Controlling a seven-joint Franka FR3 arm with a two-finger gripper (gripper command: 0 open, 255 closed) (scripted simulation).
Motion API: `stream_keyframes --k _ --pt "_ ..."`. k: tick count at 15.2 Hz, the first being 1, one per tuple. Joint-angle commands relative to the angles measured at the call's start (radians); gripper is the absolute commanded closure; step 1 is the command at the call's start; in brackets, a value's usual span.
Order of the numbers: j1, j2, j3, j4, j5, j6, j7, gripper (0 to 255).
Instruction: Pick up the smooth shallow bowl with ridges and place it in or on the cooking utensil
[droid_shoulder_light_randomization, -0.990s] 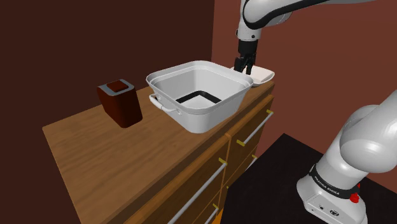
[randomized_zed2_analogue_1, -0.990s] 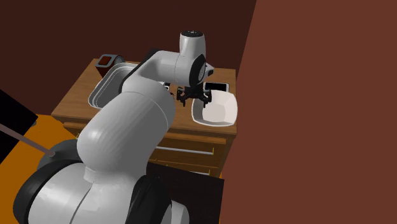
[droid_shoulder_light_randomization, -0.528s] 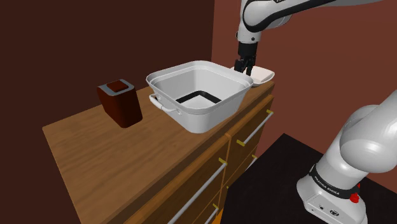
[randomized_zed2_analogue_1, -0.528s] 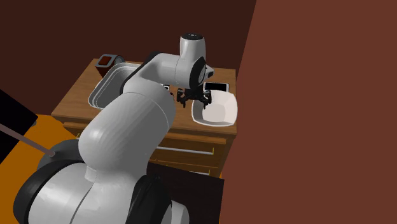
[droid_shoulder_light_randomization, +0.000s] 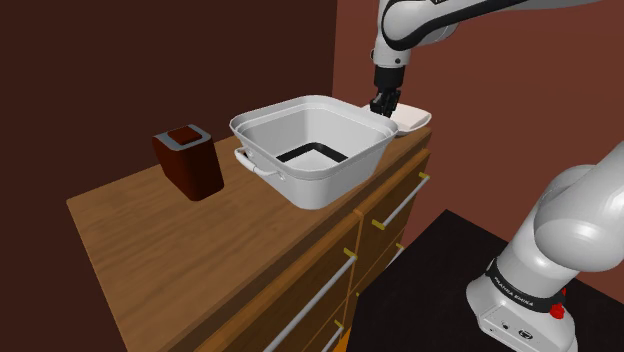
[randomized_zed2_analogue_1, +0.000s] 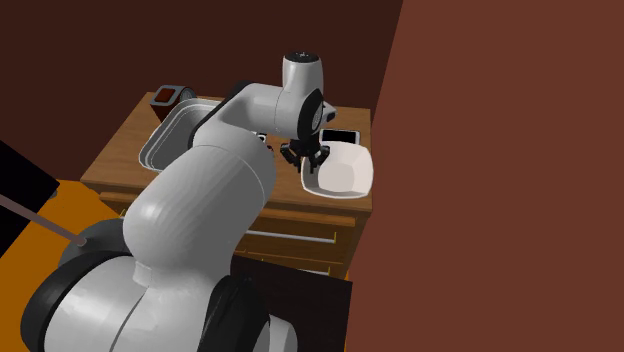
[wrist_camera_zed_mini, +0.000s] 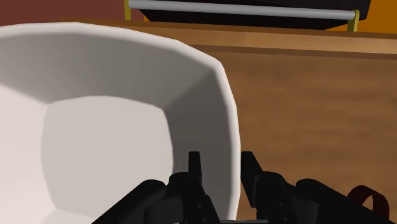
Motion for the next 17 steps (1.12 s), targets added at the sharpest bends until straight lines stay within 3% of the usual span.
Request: stream_keyframes --k 1,17 --pt "0.000 0.001 0.000 -0.001 0.000 0.000 0.000 255" --pt "0.002 -0.013 0.004 0.175 0.002 -0.189 -0.003 255"
